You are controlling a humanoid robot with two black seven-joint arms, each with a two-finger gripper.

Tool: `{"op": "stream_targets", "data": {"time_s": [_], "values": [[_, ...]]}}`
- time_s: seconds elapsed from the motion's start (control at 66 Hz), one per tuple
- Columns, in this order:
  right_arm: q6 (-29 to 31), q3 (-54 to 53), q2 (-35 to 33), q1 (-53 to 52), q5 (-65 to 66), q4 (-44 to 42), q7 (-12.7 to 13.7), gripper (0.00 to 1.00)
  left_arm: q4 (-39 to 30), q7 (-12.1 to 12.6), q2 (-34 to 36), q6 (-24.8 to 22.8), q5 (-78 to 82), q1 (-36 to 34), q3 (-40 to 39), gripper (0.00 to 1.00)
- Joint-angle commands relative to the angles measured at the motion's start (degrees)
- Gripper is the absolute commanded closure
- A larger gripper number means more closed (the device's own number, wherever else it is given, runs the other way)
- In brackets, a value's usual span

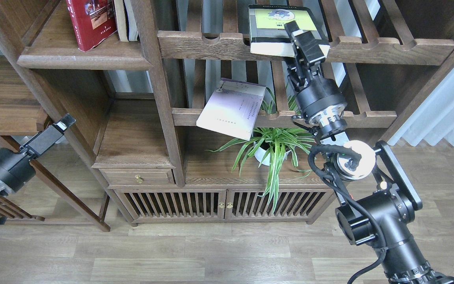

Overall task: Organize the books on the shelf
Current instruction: 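Raise the right gripper to the green-covered book on the top shelf, then pull the green-covered book down off the top shelf with the right gripper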

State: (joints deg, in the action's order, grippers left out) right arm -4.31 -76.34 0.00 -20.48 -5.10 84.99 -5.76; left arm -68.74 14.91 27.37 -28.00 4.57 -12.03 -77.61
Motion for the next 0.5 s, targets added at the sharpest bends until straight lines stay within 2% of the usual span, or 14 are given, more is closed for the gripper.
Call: {"op": "stream_targets", "data": {"time_s": [0.0,0.015,0.03,0.121,0.212,0.333,0.485], "values": [[0.2,0.1,0.0,0.0,-0.1,0.0,-0.1,0.59,0.0,0.0,0.0,0.0,0.0,0.0,0.0,0.0],[0.2,0.0,0.0,0.0,-0.2,0.0,-0.1,0.6,0.0,0.0,0.0,0.0,0.0,0.0,0.0,0.0],[0.1,0.1,0.0,0.0,-0.3,0.1,-0.1,0.67,0.0,0.0,0.0,0.0,0.0,0.0,-0.1,0.0],[0.3,0.2,0.0,0.0,-0.4,0.2,0.0,0.78,0.0,0.0,0.0,0.0,0.0,0.0,-0.2,0.0],[1.2,0.4,0.0,0.2,-0.5,0.5,0.0,0.94,0.0,0.0,0.0,0.0,0.0,0.0,-0.3,0.0],[4.6,1.3,0.0,0.9,-1.1,2.0,0.7,0.95,0.3,-0.2,-0.2,0.0,0.0,0.1,-0.4,0.0],[13.0,5.5,0.0,6.1,-2.1,5.2,0.9,0.95,2.1,-0.3,-2.8,0.0,-0.3,0.1,-0.4,0.0]]}}
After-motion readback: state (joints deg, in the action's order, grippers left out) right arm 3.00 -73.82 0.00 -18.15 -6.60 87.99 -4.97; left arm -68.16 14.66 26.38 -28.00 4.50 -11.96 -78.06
